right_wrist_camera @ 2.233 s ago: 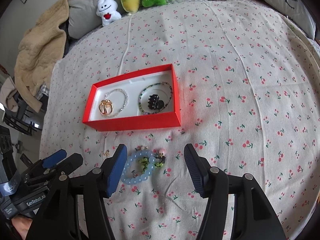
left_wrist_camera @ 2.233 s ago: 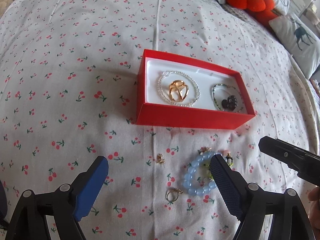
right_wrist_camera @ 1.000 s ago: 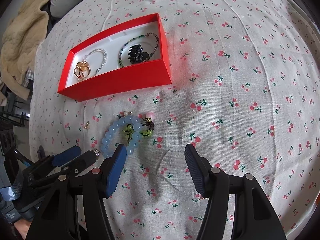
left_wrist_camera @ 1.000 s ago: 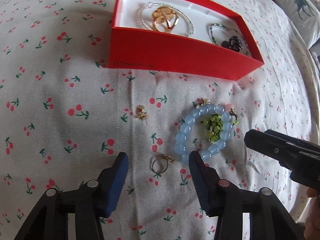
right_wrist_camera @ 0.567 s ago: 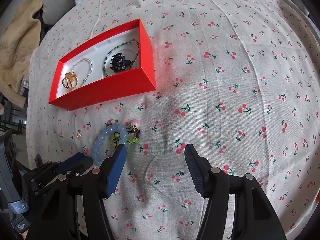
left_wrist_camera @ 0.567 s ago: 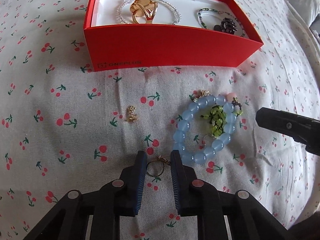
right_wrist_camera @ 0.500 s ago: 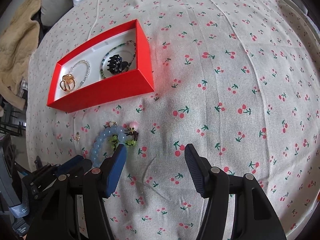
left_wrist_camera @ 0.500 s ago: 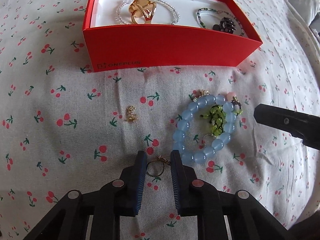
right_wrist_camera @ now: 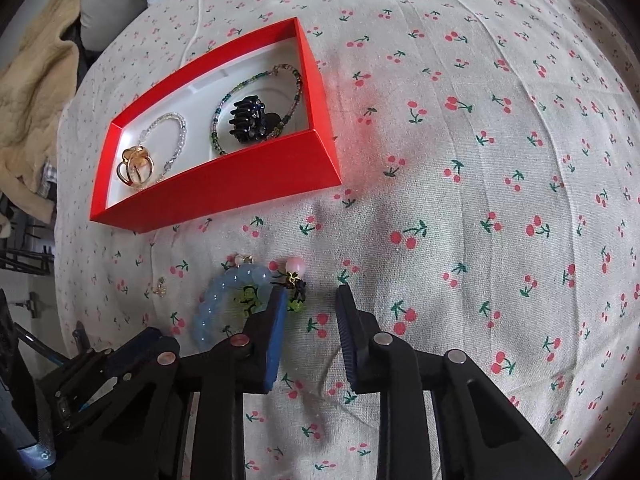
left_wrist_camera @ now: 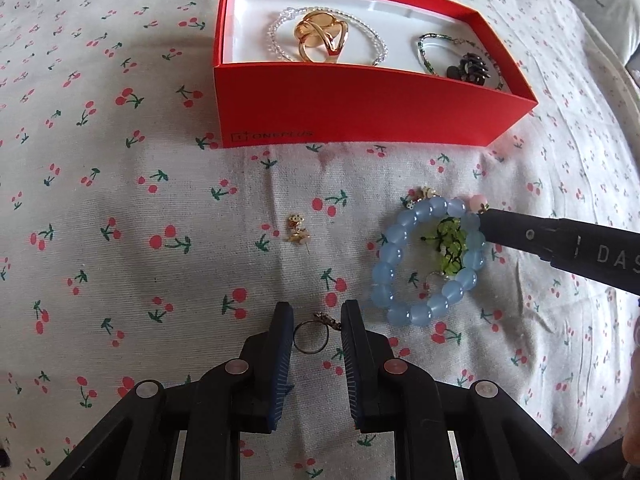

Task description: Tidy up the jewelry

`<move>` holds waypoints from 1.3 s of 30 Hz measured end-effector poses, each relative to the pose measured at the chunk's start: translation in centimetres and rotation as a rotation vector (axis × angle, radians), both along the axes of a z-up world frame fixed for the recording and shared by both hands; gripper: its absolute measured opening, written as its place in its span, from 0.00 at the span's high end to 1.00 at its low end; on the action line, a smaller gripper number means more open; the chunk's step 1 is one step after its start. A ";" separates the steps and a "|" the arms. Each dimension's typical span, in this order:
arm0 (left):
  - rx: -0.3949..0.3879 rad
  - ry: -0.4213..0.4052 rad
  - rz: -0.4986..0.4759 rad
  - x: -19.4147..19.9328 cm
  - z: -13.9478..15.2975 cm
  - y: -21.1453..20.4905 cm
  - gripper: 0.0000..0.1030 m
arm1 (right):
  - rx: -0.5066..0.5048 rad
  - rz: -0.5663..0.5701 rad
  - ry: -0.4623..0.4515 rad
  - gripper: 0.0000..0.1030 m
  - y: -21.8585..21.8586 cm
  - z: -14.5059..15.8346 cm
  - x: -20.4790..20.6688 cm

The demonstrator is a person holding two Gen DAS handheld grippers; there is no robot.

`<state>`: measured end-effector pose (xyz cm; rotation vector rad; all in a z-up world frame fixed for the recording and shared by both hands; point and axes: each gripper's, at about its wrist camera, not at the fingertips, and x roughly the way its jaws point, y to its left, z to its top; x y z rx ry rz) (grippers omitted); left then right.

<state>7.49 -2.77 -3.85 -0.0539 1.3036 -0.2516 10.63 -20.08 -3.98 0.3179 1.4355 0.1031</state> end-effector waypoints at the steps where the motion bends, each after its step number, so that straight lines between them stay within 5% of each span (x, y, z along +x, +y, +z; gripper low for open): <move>1: 0.001 0.000 0.001 0.0 0.0 0.1 0.82 | -0.010 0.005 -0.006 0.80 0.2 0.0 0.1; 8: -0.006 -0.001 0.015 0.0 0.3 1.0 0.82 | -0.033 0.056 -0.037 0.95 0.9 0.2 0.1; 39: -0.027 -0.157 0.007 -2.6 5.5 1.1 0.82 | 0.015 0.181 -0.280 0.95 1.3 8.8 -4.8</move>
